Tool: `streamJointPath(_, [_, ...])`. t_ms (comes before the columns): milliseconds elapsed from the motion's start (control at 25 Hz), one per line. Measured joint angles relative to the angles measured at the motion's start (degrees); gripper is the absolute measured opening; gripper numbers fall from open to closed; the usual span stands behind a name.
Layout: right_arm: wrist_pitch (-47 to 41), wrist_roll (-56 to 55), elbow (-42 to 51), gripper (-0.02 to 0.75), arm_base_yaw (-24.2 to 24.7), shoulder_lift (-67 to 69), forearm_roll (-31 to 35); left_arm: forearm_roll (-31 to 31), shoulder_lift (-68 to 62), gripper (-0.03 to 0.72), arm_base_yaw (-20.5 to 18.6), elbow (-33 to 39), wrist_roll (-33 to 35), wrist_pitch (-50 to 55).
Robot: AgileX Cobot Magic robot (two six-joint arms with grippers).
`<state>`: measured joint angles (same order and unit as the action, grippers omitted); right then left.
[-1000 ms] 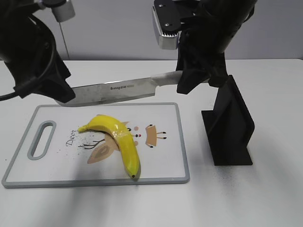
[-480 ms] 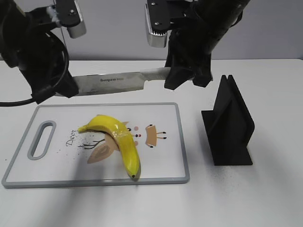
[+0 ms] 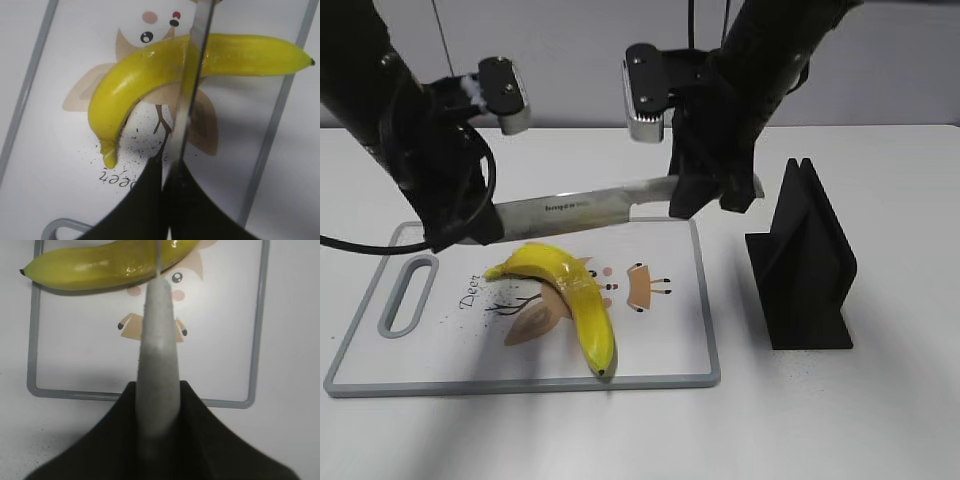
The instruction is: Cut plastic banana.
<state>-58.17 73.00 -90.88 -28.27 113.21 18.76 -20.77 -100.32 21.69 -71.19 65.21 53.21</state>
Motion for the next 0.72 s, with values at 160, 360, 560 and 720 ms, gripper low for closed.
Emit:
streamJointPath(160, [0.1, -2.5, 0.0, 0.156, 0.0, 5.6, -0.7, -0.5, -5.4, 0.001, 0.0, 0.2, 0.1, -1.7])
streamJointPath(360, [0.6, -3.6, -0.5, 0.157, 0.0, 12.3, -2.6, -2.2, -11.1, 0.002, 0.1, 2.4, 0.7, -6.1])
streamJointPath(560, [0.1, -3.7, -1.3, 0.157, 0.0, 13.1, -2.8, -2.6, -11.4, 0.002, 0.1, 2.4, 0.9, -6.3])
streamJointPath(720, [-0.4, -5.3, -1.7, 0.160, 0.0, 13.1, -3.1, -2.7, -11.0, 0.002, 0.1, 2.4, 0.9, -6.3])
